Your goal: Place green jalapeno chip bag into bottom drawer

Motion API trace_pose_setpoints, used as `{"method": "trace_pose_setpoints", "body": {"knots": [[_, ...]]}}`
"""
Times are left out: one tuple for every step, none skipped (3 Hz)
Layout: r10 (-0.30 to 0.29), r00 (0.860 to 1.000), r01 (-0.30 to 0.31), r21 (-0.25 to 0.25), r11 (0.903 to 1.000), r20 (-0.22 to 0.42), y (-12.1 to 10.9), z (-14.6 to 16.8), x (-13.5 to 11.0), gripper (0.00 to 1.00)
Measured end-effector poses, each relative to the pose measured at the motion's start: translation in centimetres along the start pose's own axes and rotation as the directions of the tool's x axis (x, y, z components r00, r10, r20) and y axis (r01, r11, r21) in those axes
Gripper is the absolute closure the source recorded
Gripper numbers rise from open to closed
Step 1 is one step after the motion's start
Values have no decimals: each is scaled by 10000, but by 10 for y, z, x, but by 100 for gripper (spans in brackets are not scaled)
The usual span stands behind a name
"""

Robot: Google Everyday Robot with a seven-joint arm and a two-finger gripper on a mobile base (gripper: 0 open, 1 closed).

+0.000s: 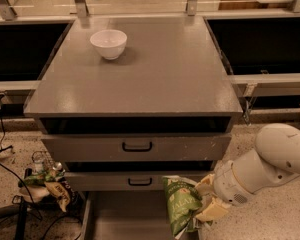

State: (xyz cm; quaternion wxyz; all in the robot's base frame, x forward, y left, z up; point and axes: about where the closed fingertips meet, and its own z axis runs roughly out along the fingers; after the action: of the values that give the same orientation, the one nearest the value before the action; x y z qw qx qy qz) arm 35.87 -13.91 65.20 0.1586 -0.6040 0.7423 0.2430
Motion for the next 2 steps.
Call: {"method": "trace_pose_setpoints", "body": {"knots": [[0, 10000, 0, -6, 10000, 0, 0, 0, 0, 100], [513, 9962, -480, 479, 9977, -702, -3, 15, 10, 100]]}}
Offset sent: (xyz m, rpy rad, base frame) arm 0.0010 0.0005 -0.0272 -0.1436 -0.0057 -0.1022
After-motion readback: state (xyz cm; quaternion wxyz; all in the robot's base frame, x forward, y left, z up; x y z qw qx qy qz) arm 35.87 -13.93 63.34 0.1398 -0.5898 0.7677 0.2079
